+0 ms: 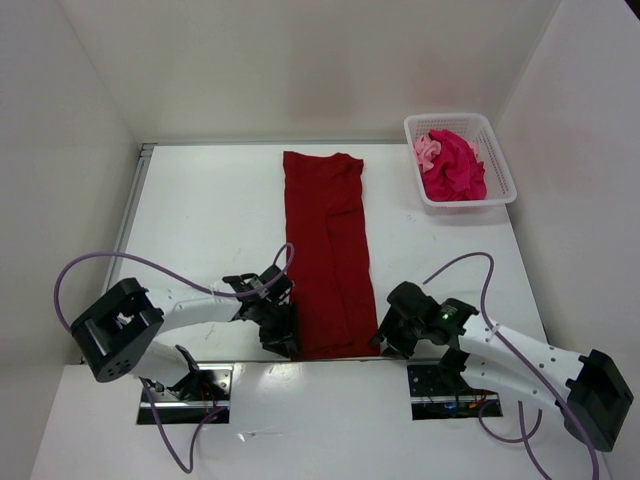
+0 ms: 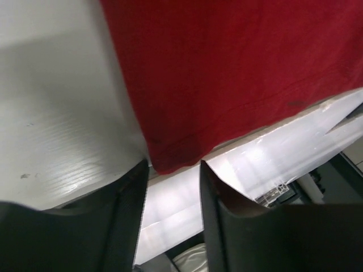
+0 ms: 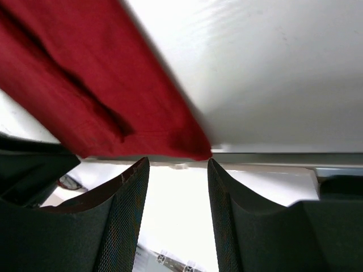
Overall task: Fold and stack the t-shirts
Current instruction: Grab the bottom of the folded rectangular tshirt with both arms
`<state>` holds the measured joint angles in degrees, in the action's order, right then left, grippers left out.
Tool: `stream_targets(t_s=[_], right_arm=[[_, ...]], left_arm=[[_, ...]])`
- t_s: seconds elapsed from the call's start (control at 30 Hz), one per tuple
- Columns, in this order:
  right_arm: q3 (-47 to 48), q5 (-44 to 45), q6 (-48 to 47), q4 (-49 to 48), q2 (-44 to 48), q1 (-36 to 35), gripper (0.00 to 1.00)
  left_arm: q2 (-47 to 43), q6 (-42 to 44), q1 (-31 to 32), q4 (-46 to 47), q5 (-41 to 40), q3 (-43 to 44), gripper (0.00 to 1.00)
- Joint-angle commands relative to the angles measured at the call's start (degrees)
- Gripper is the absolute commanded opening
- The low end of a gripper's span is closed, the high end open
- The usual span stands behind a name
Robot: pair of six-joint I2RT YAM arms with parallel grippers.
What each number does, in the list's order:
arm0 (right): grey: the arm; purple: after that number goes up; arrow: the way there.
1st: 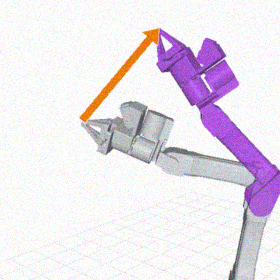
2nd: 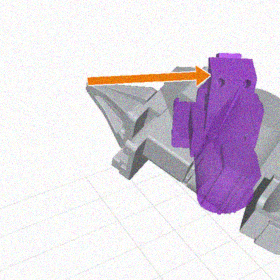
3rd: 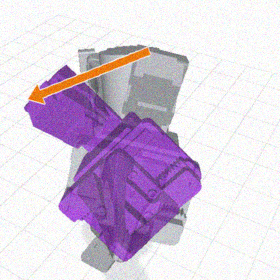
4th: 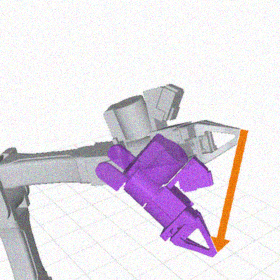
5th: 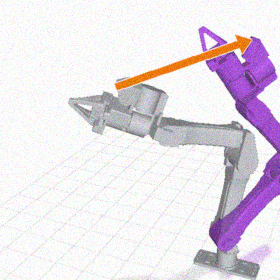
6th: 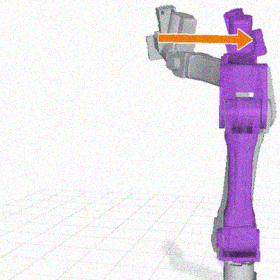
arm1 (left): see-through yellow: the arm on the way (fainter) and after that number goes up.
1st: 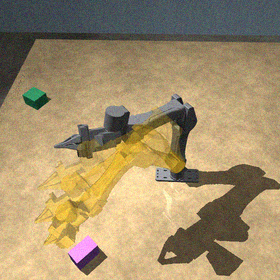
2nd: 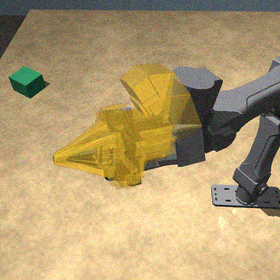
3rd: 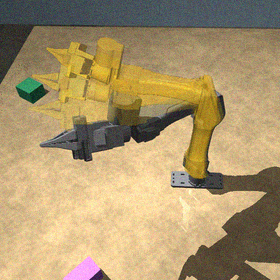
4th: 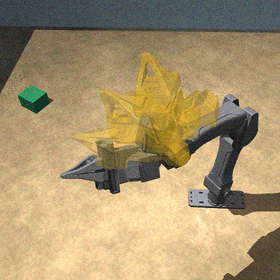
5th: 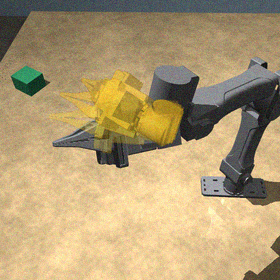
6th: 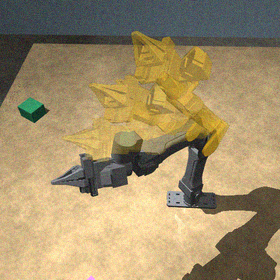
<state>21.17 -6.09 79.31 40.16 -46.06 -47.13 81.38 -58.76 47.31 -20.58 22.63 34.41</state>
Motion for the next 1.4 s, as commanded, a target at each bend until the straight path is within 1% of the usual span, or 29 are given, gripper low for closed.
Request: stream_targets(t_s=[0.0, 0.07, 0.13, 0.17, 0.23, 0.27, 0.3, 0.33, 0.4, 0.47, 0.7, 0.8, 0.83, 0.93, 1.03, 1.07, 1.1, 1.13, 1.17, 1.2, 1.23, 1.27, 1.3, 1.33, 1.37], right_arm=[[0.4, 2.7, 3.3, 2.5, -1.2, -1.0, 0.51], [0.4, 2.7, 3.3, 1.8, -1.2, -1.0, 0.51], [-0.2, 1.9, 4.0, 0.4, -0.5, -1.0, 0.51], [-1.1, 1.9, 4.0, -0.2, 0.3, -1.0, 0.51], [-1.7, 1.3, 4.5, -0.2, 2.0, -1.0, 0.51], [-1.7, 1.3, 4.5, -0.2, 2.6, -1.0, 0.51], [-2.2, 1.3, 4.5, -0.2, 3.3, -1.0, 0.51], [-2.8, 0.6, 4.5, -0.9, 3.3, -1.0, 0.51], [-3.3, 0.0, 4.5, -1.9, 3.3, -1.0, 0.48], [-3.3, -0.5, 4.5, -3.5, 2.0, -1.0, 0.48], [-3.9, -1.0, 3.4, -9.4, -2.5, -1.0, 0.47], [-4.5, -1.6, 2.9, -11.9, -4.4, -1.7, 0.41], [-5.0, -1.6, 3.7, -12.5, -5.3, -3.5, 0.38], [-5.8, -1.6, 4.7, -14.6, -5.3, -4.3, 0.37], [-7.0, -2.3, 5.2, -15.1, -5.8, -4.3, 0.27], [-7.0, -2.3, 5.2, -15.7, -5.8, -4.3, 0.17], [-7.0, -2.3, 5.2, -15.7, -5.3, -4.3, 0.10], [-7.0, -1.7, 5.2, -15.7, -5.3, -4.3, 0.04], [-5.0, -1.0, 4.7, -13.9, -4.5, -4.3, 0.00], [-3.6, -0.3, 4.7, -12.7, -4.5, -4.3, 0.00], [-2.0, 0.6, 3.1, -11.4, -3.8, -4.3, 0.00], [1.6, 1.9, 2.1, -10.4, -3.8, -4.3, 0.00], [3.5, 2.0, 0.5, -9.7, -4.6, -3.4, 0.00], [7.1, 2.0, -3.8, -9.1, -5.8, -0.4, 0.00], [8.9, 2.0, -6.3, -8.2, -8.7, 1.6, 0.00]], left_arm=[[-0.2, -3.3, 0.3, 2.6, -1.3, -0.4, 0.47], [-0.7, -3.9, 0.3, 3.3, -1.3, -0.4, 0.38], [-1.4, -3.9, 0.3, 3.3, -2.8, -0.4, 0.24], [-1.4, -3.9, 0.3, 3.3, -2.8, -0.4, 0.16], [-3.3, -4.5, 0.3, 2.7, -4.3, 0.1, 0.08], [-4.1, -4.5, -1.5, 2.0, -4.4, 0.1, 0.02], [-6.1, -4.5, -2.3, 2.0, -4.4, 0.1, 0.00], [-7.2, -4.5, -3.0, 1.5, -4.9, -0.6, 0.00], [-9.5, -4.5, -3.6, 0.1, -4.9, -1.2, 0.00], [-10.5, -3.8, -4.3, -2.4, -5.4, -1.2, 0.00], [-14.9, -3.8, -4.9, -3.7, -4.3, -4.6, 0.00], [-16.3, -3.8, -4.9, -3.7, -3.6, -5.9, 0.00], [-16.3, -3.8, -4.9, -3.7, -3.6, -5.9, 0.00], [-16.3, -3.8, -4.9, -3.7, -3.0, -6.5, 0.00], [-16.3, -3.8, -4.9, -3.7, -3.0, -6.5, 0.00], [-16.3, -3.8, -4.9, -3.7, -3.0, -6.5, 0.00], [-16.3, -3.8, -4.9, -3.7, -3.0, -6.5, 0.00], [-16.3, -3.8, -4.9, -3.7, -3.0, -6.5, 0.00], [-16.3, -3.3, -4.9, -4.2, -3.6, -5.3, 0.00], [-16.3, -3.3, -4.9, -4.7, -3.6, -4.4, 0.00], [-16.3, -2.8, -4.9, -6.6, -5.7, -3.1, 0.01], [-15.6, -1.9, -4.9, -7.2, -6.3, -2.0, 0.01], [-15.6, -1.3, -5.6, -8.3, -6.3, 0.7, 0.01], [-14.2, 0.1, -6.3, -8.9, -7.1, 2.1, 0.01], [-13.7, 1.1, -8.4, -9.4, -7.1, 3.5, 0.01]])
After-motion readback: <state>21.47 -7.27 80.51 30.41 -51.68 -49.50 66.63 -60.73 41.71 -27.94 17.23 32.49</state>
